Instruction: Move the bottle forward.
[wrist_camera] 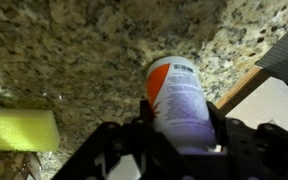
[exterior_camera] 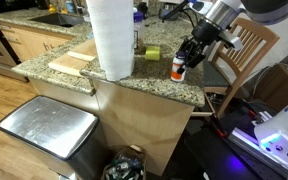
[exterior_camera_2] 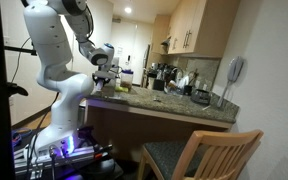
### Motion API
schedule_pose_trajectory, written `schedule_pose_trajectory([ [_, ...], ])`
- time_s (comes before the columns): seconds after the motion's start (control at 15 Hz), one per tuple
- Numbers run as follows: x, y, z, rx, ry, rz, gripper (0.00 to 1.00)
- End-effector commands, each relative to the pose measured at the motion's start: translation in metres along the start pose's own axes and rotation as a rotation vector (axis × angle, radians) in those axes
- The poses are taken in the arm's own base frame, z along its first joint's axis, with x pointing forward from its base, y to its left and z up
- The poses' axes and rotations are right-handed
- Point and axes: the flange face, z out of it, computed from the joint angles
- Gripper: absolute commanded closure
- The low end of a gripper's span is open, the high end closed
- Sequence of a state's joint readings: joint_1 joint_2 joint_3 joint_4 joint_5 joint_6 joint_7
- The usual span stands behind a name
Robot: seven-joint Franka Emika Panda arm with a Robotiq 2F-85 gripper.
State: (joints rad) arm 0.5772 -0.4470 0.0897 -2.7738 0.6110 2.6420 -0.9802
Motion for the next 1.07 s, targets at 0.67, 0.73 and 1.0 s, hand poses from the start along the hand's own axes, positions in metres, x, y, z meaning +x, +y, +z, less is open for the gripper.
schedule_pose_trajectory([
  [0.67,-0.0083,-0.0073,-0.0041,0.095,-0.043,0.015,0.23],
  [0.73,-0.0074,-0.0068,-0.0042,0.088,-0.043,0.012,0.17],
  [1.0,-0.0067,-0.0048,-0.0047,0.065,-0.046,-0.001,0.00],
])
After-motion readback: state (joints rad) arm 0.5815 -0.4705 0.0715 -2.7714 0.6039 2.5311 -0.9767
